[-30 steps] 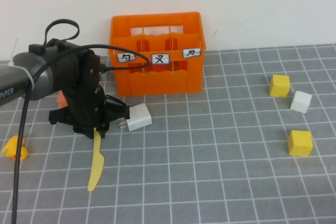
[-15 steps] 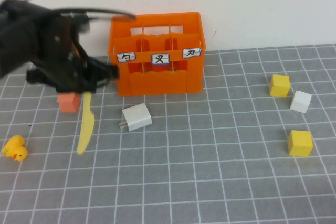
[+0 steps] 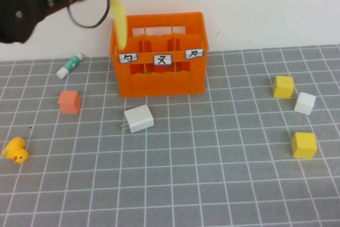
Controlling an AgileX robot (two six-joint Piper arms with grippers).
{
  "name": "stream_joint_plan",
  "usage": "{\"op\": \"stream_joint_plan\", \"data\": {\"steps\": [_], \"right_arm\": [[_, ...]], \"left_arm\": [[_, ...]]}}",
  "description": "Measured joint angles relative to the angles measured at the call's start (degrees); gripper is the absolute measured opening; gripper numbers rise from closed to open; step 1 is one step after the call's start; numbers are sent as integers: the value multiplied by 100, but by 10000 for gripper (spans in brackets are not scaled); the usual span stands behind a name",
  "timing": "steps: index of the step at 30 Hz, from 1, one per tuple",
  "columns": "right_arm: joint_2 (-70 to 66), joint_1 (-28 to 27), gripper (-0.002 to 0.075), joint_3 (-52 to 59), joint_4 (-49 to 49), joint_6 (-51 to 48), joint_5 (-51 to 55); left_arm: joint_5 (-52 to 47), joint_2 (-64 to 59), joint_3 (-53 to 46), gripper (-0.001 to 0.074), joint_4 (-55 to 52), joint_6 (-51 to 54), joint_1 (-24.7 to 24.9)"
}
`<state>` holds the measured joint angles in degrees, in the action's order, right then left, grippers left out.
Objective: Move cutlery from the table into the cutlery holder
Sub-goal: Place the knife on the box
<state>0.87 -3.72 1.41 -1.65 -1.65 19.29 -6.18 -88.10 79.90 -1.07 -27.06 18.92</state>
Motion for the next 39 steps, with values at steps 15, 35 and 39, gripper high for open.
{"op": "stream_joint_plan", "data": {"steps": [15, 35, 39], "right_arm": [[0, 0, -3, 0, 0, 0, 0], [0, 0, -3, 0, 0, 0, 0], [0, 0, -3, 0, 0, 0, 0]], "left_arm": [[5440, -1726, 0, 142, -1164, -39, 506], [5514, -3002, 0, 141, -1135, -546, 506], [5198, -3039, 0, 144, -1199, -485, 506]]}}
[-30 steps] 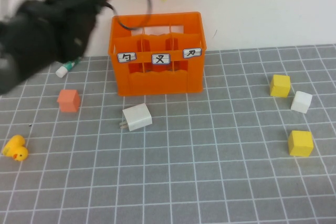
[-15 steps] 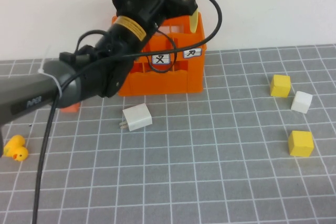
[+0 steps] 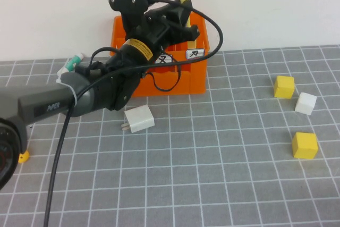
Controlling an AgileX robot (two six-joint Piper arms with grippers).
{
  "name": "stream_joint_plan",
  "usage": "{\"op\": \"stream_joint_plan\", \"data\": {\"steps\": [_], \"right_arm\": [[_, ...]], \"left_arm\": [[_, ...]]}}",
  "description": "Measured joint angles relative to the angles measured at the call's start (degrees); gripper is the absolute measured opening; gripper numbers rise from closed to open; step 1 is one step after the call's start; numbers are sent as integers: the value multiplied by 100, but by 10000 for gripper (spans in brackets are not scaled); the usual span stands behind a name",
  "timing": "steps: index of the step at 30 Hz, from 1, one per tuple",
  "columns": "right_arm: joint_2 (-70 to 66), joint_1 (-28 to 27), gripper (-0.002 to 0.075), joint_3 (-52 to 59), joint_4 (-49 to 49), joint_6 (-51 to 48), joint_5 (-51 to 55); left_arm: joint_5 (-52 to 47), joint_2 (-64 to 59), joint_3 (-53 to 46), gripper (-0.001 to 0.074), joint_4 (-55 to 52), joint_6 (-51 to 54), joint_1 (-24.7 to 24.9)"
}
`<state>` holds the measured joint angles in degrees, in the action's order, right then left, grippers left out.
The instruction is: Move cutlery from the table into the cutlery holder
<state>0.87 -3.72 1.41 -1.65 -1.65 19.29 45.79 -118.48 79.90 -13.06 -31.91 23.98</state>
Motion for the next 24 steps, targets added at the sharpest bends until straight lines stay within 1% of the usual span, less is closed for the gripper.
{"op": "stream_joint_plan", "data": {"steps": [2, 7, 9, 12, 15, 18, 21, 24], "right_arm": [[0, 0, -3, 0, 0, 0, 0], [0, 0, -3, 0, 0, 0, 0], [0, 0, -3, 0, 0, 0, 0], [0, 0, -3, 0, 0, 0, 0], [0, 0, -3, 0, 0, 0, 0], [0, 0, -3, 0, 0, 0, -4], [0, 0, -3, 0, 0, 0, -4], [0, 0, -3, 0, 0, 0, -4]], "left_arm": [[-48, 0, 0, 174, -23, 132, 0], [-6, 10, 0, 372, -68, 238, 0], [-6, 60, 0, 405, -69, 262, 0], [-174, 282, 0, 424, -93, 423, 0], [-737, 689, 0, 405, -209, 764, -49], [-1802, 1337, 0, 337, -221, 1272, -72], [-3086, 2219, 0, 244, -235, 2168, -83], [-4066, 3085, 0, 131, -257, 3018, -83]]}}
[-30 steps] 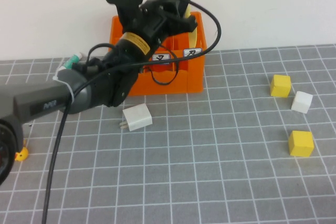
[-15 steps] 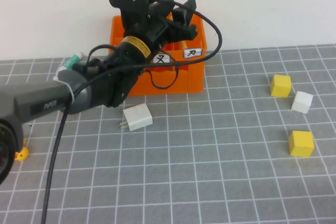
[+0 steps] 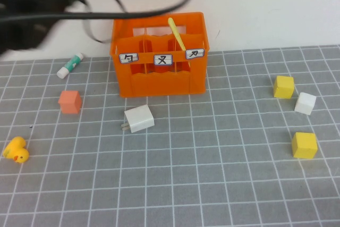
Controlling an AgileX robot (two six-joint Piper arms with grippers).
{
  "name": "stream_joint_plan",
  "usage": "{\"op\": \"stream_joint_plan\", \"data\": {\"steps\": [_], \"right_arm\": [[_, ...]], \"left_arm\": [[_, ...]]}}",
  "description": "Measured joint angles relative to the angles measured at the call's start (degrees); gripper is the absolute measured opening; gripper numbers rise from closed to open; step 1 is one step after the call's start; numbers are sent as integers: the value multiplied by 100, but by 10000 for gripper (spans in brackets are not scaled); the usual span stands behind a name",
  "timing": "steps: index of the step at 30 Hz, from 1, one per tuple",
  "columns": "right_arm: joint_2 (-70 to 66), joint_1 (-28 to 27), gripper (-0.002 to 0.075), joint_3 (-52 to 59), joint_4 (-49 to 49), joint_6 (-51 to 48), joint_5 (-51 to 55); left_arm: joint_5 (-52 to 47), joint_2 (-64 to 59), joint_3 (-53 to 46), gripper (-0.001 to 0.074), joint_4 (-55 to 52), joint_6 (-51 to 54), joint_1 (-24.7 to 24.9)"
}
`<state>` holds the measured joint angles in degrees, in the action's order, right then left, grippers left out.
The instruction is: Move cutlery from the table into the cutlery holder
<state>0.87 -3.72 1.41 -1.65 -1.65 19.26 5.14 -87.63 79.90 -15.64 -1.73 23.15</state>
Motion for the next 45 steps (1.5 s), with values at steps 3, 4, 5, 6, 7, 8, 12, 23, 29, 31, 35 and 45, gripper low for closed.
{"op": "stream_joint_plan", "data": {"steps": [3, 4, 5, 6, 7, 8, 12, 23, 29, 31, 35, 45], "right_arm": [[0, 0, -3, 0, 0, 0, 0], [0, 0, -3, 0, 0, 0, 0], [0, 0, -3, 0, 0, 0, 0], [0, 0, -3, 0, 0, 0, 0], [0, 0, -3, 0, 0, 0, 0], [0, 0, -3, 0, 0, 0, 0], [0, 0, -3, 0, 0, 0, 0], [0, 0, -3, 0, 0, 0, 0], [0, 0, -3, 0, 0, 0, 0], [0, 0, -3, 0, 0, 0, 0], [0, 0, -3, 0, 0, 0, 0], [0, 0, -3, 0, 0, 0, 0]], "left_arm": [[-881, 829, 0, 43, -12, 314, 0], [-1185, 1116, 0, 29, -18, 338, 0], [-1489, 1409, 0, 19, -18, 351, 0], [-1788, 1707, 0, 14, -18, 351, 0], [-2058, 2016, 0, 9, 32, 317, 0], [-2257, 2344, -42, 6, 58, 280, 0], [-2440, 3690, -617, 3, 154, 133, -9], [-2087, 6745, -3130, 1, 195, -1078, -9], [-2078, 7024, -3918, 1, 120, -1259, -9], [-2070, 7024, -4186, 1, 107, -1368, -9], [-2070, 7024, -4634, 1, 86, -1447, -9], [-2082, 7024, -6072, 1, 933, -2196, -9]]}}
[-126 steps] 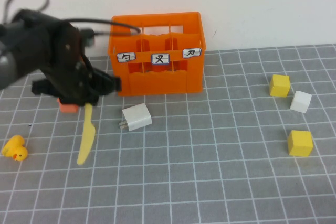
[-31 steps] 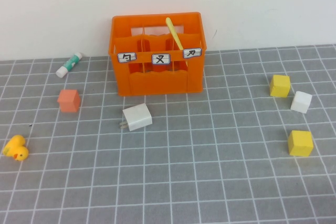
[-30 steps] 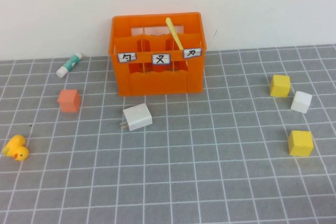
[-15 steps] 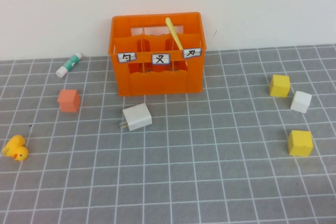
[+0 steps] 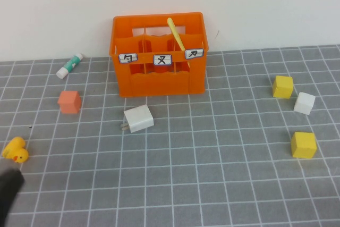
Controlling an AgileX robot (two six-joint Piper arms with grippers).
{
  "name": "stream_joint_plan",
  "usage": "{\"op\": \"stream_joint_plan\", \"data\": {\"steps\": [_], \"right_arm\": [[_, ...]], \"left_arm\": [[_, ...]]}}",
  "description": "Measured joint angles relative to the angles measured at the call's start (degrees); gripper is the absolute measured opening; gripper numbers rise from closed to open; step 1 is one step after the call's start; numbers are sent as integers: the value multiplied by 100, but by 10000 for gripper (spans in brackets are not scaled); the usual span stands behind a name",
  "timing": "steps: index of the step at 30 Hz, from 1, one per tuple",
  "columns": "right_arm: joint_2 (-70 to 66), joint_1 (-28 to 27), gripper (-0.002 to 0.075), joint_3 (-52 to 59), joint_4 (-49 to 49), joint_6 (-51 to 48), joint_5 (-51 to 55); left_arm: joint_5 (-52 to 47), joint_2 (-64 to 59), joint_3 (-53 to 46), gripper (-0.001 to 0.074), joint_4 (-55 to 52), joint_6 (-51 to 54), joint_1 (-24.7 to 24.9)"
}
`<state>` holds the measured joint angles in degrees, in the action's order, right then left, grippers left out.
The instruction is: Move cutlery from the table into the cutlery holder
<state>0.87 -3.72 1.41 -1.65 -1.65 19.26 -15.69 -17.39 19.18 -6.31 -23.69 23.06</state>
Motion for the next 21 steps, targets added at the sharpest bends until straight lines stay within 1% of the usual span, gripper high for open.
{"op": "stream_joint_plan", "data": {"steps": [6, 11, 14, 17, 19, 21], "right_arm": [[0, 0, -3, 0, 0, 0, 0], [0, 0, -3, 0, 0, 0, 0], [0, 0, -3, 0, 0, 0, 0], [0, 0, -3, 0, 0, 0, 0], [0, 0, -3, 0, 0, 0, 0], [0, 0, -3, 0, 0, 0, 0]], "left_arm": [[-17, 0, -823, 1, 14, -16, 0], [-41, 0, -1181, 1, 4, -63, 0], [177, 362, -1468, 1, -47, -75, -60], [592, 909, -1794, 0, -56, -126, -406], [930, 1313, -2007, 0, -69, -268, -795], [994, 1644, -2040, 0, -79, -457, -1144]]}}
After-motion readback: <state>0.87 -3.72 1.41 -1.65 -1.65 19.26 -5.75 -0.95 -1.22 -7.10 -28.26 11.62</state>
